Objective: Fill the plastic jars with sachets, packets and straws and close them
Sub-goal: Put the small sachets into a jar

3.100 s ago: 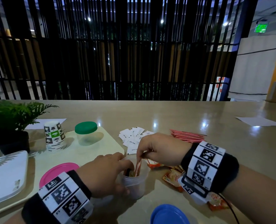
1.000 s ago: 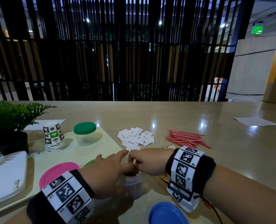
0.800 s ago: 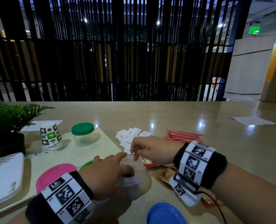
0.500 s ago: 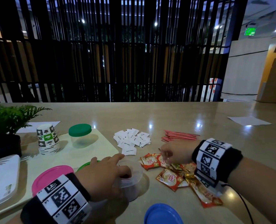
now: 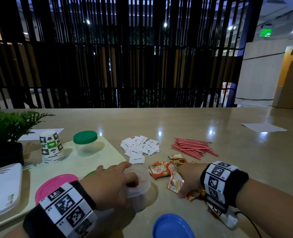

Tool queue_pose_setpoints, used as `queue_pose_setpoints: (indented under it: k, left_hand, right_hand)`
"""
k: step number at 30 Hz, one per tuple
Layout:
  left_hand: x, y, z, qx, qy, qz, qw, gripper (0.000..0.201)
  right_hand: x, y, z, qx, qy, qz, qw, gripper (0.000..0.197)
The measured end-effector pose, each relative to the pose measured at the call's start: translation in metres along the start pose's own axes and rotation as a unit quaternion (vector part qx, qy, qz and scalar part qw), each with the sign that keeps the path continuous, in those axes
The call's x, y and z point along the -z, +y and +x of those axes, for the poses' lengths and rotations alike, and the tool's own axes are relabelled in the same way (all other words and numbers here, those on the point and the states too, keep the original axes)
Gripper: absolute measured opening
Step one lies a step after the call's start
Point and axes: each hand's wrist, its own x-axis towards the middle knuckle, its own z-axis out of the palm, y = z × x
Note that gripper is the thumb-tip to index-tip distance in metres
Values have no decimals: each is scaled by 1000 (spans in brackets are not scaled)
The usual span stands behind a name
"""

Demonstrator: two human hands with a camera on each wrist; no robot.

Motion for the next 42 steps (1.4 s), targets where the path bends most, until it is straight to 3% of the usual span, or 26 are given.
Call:
queue_pose_setpoints:
  k: [5, 8, 11, 14, 20, 26, 31, 38, 42]
  left_hand:
    - [-2, -1, 0, -1, 15, -4, 1000, 48]
    - [-1, 1, 1, 1, 19, -4, 1000, 48]
    - [0, 1, 2, 1, 18, -5, 1000, 48]
    - [0, 1, 1, 2, 18, -4, 1000, 50]
    - [0, 2, -3, 6, 18, 7, 1000, 52]
    - [4, 5, -3, 4, 13, 14, 1000, 55]
    - [4, 6, -1, 3, 12, 15, 1000, 58]
    - [2, 4, 0, 1, 16, 20, 1000, 68]
    - [3, 4, -1, 0, 15, 17, 1000, 66]
  right_hand:
    - [15, 6, -1, 23, 30, 18, 999, 40]
    - [33, 7, -11, 56, 86, 130, 986, 12]
    - [52, -8, -24, 111, 115, 278, 947, 16]
    - [60, -32, -29, 161, 122, 317, 927, 24]
    - [57, -67, -24, 163, 144, 266, 939, 35]
    - [62, -76, -22, 168, 177, 177, 954, 18]
    - [64, -79, -20, 143, 137, 233, 952, 24]
    - [59, -81, -15, 121, 88, 183, 972, 15]
    - [50, -89, -9, 138, 89, 141, 976, 29]
